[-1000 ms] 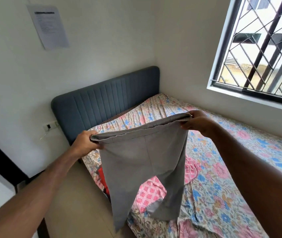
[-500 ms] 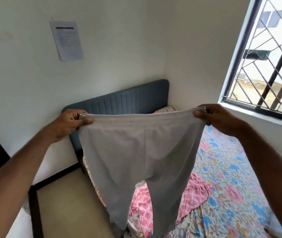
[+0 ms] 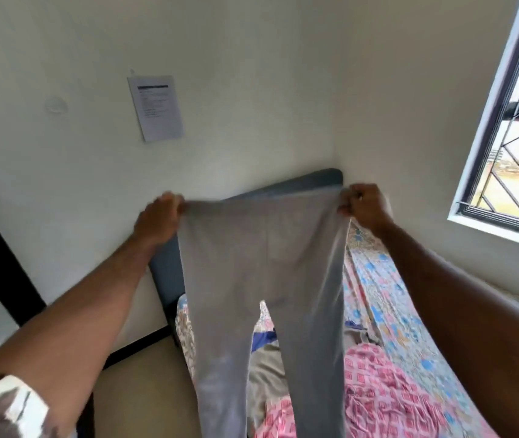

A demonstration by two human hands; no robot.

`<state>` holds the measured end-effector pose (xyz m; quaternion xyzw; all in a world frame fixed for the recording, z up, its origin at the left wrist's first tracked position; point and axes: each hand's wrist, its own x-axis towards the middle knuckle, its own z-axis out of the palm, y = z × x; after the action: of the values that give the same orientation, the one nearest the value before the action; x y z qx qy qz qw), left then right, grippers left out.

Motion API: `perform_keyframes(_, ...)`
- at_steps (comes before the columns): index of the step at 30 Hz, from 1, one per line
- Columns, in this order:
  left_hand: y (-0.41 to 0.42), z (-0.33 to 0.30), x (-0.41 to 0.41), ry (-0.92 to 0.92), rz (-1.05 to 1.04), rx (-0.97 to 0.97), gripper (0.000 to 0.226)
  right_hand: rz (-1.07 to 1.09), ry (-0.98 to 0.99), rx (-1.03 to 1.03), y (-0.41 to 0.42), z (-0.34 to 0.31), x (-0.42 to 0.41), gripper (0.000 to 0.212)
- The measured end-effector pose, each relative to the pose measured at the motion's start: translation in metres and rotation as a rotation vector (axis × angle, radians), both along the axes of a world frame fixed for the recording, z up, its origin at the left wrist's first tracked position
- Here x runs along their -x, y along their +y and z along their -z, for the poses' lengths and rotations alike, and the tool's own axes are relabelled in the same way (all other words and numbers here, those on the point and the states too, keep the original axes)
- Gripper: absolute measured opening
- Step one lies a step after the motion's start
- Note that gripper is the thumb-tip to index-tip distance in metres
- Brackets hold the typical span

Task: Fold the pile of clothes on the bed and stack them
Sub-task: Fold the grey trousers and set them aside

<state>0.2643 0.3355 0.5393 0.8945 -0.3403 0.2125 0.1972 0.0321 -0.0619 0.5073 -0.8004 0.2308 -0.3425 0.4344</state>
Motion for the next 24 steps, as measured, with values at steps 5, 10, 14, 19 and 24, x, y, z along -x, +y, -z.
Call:
perform_keyframes(5,-0.012,-0.122,0.007,-0.345,0.046,0.225,0.02,0.02,-0.425,0.142,-0.017,-0.127,0.004,0.029)
perform_keyframes(10,-0.009,-0.145,0.049,-0.457,0.121,0.204,0.022,0.139,-0.459,0.218,-0.009,-0.151,0.062,0.017)
perform_keyframes(14,-0.009,-0.074,0.09,-0.344,0.226,0.146,0.018,0.178,-0.264,0.21,0.002,-0.082,0.127,0.023)
perform_keyframes(19,-0.004,0.092,0.147,-0.157,0.29,-0.138,0.016,0.066,0.145,0.144,-0.013,0.069,0.218,0.013)
perform_keyframes(24,0.006,0.262,0.239,0.001,0.399,-0.385,0.011,0.042,0.788,0.259,0.025,0.188,0.316,0.016)
